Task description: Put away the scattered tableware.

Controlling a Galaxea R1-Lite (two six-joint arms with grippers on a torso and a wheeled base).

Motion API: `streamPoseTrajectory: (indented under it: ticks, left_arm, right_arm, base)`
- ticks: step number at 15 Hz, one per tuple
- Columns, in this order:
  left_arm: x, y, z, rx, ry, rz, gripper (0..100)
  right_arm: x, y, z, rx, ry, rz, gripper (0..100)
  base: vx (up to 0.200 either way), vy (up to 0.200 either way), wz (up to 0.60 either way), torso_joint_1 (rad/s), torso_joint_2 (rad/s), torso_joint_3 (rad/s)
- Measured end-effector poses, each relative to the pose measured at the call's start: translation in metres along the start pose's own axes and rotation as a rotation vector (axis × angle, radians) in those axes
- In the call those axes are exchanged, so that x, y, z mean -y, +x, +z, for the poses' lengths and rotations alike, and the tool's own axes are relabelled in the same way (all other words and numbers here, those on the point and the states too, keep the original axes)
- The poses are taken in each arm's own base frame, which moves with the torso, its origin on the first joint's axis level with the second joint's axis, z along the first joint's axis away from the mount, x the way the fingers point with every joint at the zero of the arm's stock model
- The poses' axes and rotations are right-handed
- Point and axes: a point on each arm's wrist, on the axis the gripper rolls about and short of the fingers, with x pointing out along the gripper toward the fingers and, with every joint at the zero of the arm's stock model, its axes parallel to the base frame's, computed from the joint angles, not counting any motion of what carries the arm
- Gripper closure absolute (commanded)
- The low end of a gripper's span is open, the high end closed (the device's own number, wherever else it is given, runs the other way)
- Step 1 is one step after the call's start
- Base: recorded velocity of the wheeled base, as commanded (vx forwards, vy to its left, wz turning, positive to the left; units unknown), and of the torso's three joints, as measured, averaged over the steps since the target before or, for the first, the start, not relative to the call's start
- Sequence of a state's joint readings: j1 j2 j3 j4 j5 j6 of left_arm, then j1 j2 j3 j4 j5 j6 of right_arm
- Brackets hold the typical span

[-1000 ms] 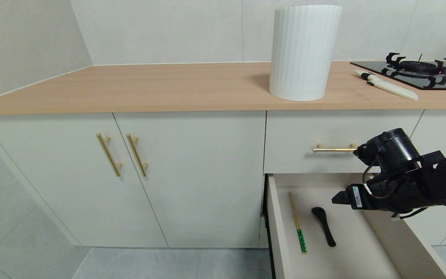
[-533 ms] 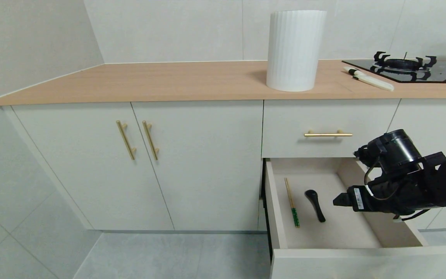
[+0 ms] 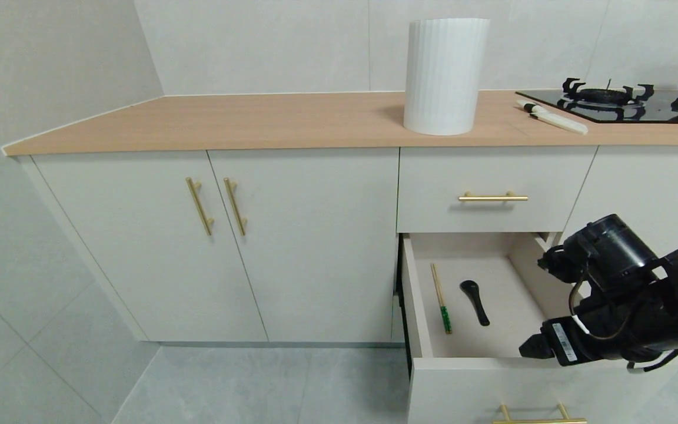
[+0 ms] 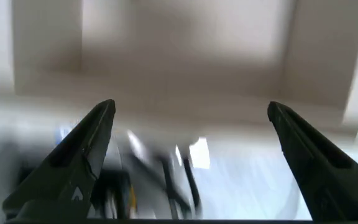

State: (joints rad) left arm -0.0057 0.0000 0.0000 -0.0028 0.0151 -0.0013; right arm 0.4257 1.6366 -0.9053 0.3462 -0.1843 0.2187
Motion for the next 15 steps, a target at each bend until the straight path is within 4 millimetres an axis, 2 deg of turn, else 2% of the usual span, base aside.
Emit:
streamPoseTrajectory:
  ticks: [3,6,10,15]
  left_arm:
    - [0.000,0.000,0.000,0.000,0.000,0.000,0]
    - [0.000,0.000,0.000,0.000,0.000,0.000,0]
    - [0.000,0.000,0.000,0.000,0.000,0.000,0]
    - [0.000,0.000,0.000,0.000,0.000,0.000,0]
  right_arm:
    - [-0.011,-0.018,-0.018,-0.095,-0.094,0.013,0]
    - [-0.018,-0.020,-0.030,-0.172,-0.196,0.017,0]
    - [-0.027,-0.002,-0.041,-0.274,-0.271,0.002,0]
    - [-0.035,0.032,-0.038,-0.369,-0.277,-0.046,0]
  base:
    - [0.000,0.000,0.00,0.000,0.00,0.000]
    - [0.000,0.000,0.00,0.000,0.00,0.000]
    - [0.000,0.000,0.00,0.000,0.00,0.000]
    - [0.000,0.000,0.00,0.000,0.00,0.000]
